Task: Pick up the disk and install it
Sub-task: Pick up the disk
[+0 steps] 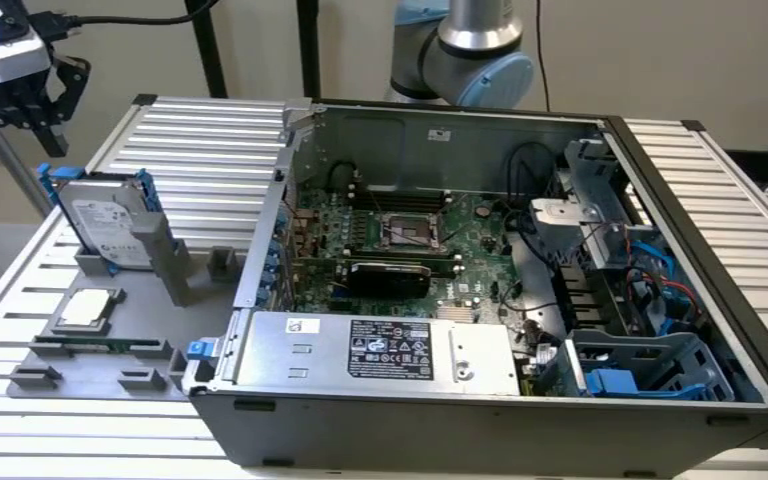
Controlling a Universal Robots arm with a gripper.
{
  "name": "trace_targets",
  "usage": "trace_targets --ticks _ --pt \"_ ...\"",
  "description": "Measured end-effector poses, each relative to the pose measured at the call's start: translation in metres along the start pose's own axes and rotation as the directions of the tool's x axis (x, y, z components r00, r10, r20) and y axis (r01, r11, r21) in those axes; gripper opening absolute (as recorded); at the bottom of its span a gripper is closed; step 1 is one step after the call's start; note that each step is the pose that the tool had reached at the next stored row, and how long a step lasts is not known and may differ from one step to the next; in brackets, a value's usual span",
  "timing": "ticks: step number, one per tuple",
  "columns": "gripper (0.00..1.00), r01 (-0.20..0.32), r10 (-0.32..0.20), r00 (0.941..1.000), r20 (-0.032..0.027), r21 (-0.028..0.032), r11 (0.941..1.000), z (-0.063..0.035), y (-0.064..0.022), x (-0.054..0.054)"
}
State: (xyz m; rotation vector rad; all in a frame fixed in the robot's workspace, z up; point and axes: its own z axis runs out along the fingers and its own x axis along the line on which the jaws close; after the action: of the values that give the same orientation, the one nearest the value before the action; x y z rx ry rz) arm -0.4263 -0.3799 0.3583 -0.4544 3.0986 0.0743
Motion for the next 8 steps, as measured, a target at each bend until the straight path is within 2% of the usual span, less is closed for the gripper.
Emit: trace_targets --ticks 3,8 --pt "0.00 0.039 -0.039 0.9992 -0.0076 0.0060 0.9992 0.0003 -0.0002 -0.0001" --pt "0.00 0.130 -0.130 0.9915 -0.0142 0.0068 0.9915 0.0009 -0.0001 0.0000"
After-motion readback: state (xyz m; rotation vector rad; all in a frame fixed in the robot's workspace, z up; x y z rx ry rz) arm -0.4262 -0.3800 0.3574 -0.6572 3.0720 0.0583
